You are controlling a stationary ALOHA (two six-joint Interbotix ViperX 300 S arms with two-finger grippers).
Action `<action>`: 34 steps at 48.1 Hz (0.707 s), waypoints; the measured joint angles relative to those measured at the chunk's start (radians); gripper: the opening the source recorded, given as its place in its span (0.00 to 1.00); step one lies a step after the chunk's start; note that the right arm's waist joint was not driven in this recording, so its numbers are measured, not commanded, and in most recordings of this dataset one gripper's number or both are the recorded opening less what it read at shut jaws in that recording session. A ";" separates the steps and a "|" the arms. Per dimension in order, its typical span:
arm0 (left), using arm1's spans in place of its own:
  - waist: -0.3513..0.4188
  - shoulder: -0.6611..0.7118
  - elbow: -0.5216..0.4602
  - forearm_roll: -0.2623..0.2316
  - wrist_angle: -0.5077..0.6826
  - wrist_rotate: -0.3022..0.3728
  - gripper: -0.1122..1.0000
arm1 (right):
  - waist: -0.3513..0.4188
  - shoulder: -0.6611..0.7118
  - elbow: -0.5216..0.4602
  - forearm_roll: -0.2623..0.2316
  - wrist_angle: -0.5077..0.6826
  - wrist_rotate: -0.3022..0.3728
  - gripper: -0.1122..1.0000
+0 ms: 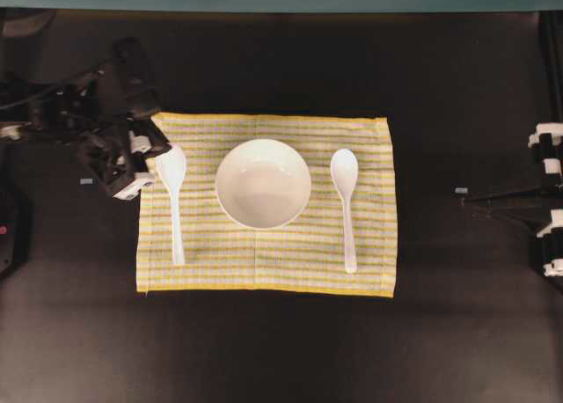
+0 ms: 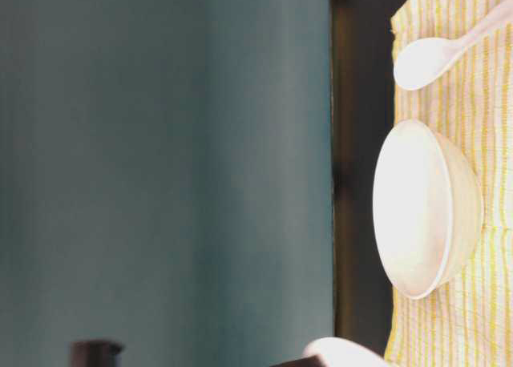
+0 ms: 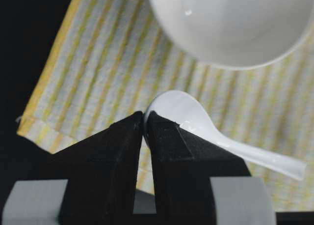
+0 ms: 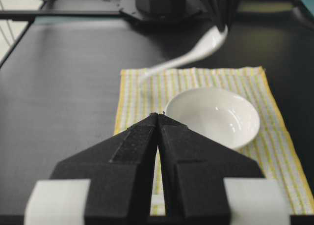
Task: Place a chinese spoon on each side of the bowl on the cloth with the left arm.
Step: 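Place the spoon on the cloth left of the bowl and release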
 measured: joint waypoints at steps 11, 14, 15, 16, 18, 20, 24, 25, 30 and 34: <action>0.017 0.114 -0.029 0.000 -0.046 0.057 0.16 | 0.000 0.000 0.003 0.000 0.000 0.000 0.11; 0.025 0.120 -0.034 0.002 -0.048 0.058 0.16 | 0.000 0.000 0.003 -0.002 0.000 0.000 0.11; 0.028 0.121 -0.034 0.002 -0.048 0.058 0.16 | 0.000 0.000 0.005 -0.002 0.000 -0.002 0.11; 0.031 0.121 -0.034 0.002 -0.049 0.058 0.16 | 0.000 0.000 0.005 0.000 0.000 -0.002 0.11; 0.037 0.121 -0.034 0.000 -0.049 0.057 0.16 | 0.000 0.000 0.005 -0.002 0.000 0.000 0.11; 0.043 0.121 -0.032 0.000 -0.054 0.057 0.16 | 0.000 0.000 0.005 0.000 0.000 -0.002 0.11; 0.052 0.120 -0.026 0.002 -0.066 0.057 0.16 | 0.000 0.000 0.006 -0.002 0.000 -0.002 0.11; 0.054 0.121 -0.025 0.000 -0.071 0.057 0.16 | 0.000 0.000 0.006 -0.002 0.000 0.000 0.11; 0.057 0.120 -0.011 0.000 -0.097 0.049 0.16 | 0.000 0.000 0.006 0.000 0.000 -0.002 0.11; 0.057 0.120 0.003 0.000 -0.118 0.044 0.18 | 0.000 0.000 0.006 0.000 0.000 0.000 0.11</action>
